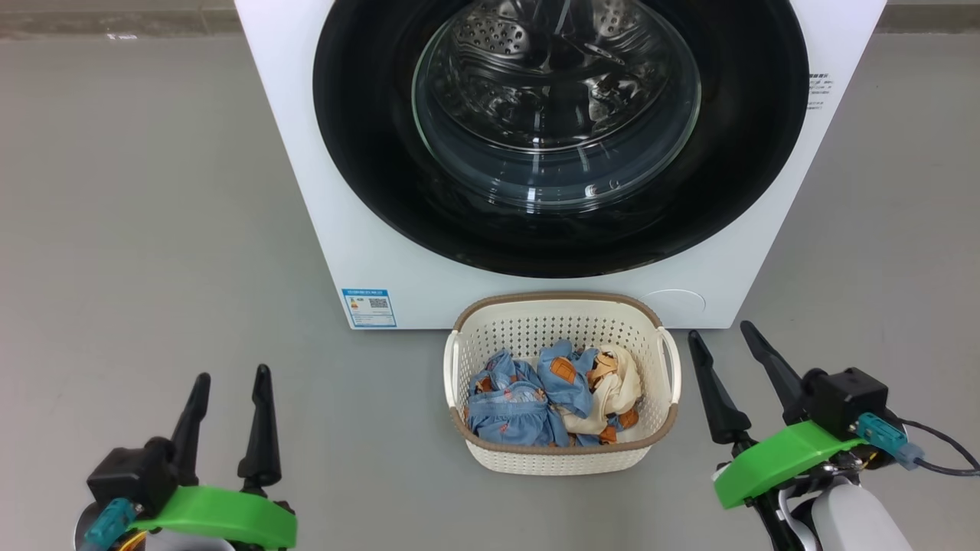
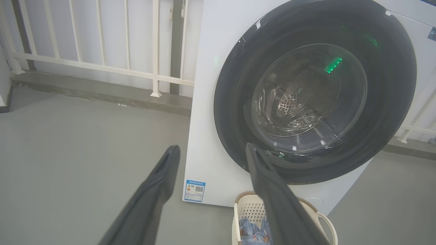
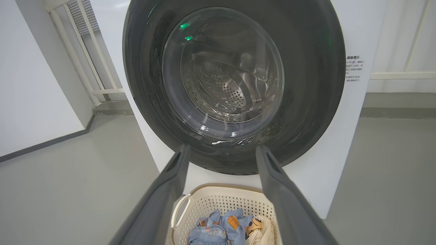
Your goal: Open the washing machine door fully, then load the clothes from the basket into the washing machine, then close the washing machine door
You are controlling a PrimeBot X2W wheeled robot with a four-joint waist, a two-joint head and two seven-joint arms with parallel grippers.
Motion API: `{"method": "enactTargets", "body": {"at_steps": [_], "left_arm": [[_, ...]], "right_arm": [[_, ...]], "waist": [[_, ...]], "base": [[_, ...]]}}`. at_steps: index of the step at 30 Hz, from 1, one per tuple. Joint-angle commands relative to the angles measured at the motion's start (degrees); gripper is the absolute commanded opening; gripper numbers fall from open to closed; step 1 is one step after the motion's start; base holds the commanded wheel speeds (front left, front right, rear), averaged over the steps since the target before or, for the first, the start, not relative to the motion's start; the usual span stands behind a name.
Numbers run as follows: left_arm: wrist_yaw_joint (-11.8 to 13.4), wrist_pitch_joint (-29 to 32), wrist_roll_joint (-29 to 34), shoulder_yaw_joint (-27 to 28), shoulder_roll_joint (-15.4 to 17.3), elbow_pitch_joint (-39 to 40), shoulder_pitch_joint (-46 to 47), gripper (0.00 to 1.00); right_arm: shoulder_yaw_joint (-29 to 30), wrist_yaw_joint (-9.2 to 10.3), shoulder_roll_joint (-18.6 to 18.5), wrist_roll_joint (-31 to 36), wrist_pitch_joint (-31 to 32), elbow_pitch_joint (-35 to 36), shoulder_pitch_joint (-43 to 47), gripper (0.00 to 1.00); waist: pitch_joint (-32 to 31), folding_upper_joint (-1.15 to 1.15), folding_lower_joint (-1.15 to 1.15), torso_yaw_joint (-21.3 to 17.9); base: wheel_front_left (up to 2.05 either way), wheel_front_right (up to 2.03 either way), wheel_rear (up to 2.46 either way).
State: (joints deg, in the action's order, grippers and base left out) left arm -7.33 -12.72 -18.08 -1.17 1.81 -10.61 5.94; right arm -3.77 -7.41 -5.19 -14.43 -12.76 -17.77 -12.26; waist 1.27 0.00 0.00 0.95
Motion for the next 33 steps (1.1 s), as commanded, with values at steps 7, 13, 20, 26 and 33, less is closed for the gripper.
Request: {"method": "enactTargets", "body": {"at_steps": [7,13,20,26,33], "left_arm": [[-0.12,-1.84,4.32,1.34,1.05,1.05,3.26,1.0],[-0.12,-2.28,5.39,1.49,1.08,0.98,3.4,1.0],[-0.13,-2.28,4.62,1.08,1.07,0.4,3.37,1.0],[-0.14,-2.28,4.53,1.12,1.07,0.28,3.39,1.0],[-0.14,-2.28,4.35,1.15,1.07,0.19,3.32,1.0]], "right_arm": [[-2.2,-0.08,-0.34,5.68,-1.8,1.18,-3.06,1.0],[-2.4,-0.08,-0.35,7.3,-2.24,0.99,-3.26,1.0],[-2.31,-0.08,-0.29,7.1,-2.24,0.88,-3.23,1.0],[-2.22,-0.08,-0.28,7.03,-2.24,0.88,-3.24,1.0],[-2.24,-0.08,-0.22,7.1,-2.24,1.03,-3.13,1.0]], "waist": [[0.25,0.0,0.0,0.1],[0.06,0.0,0.0,0.14],[-0.01,0.0,0.0,0.15],[0.06,0.0,0.0,0.14],[0.06,0.0,0.0,0.09]], "base": [[0.0,0.0,0.0],[0.0,0.0,0.0],[0.0,0.0,0.0],[0.0,0.0,0.0],[0.0,0.0,0.0]]}}
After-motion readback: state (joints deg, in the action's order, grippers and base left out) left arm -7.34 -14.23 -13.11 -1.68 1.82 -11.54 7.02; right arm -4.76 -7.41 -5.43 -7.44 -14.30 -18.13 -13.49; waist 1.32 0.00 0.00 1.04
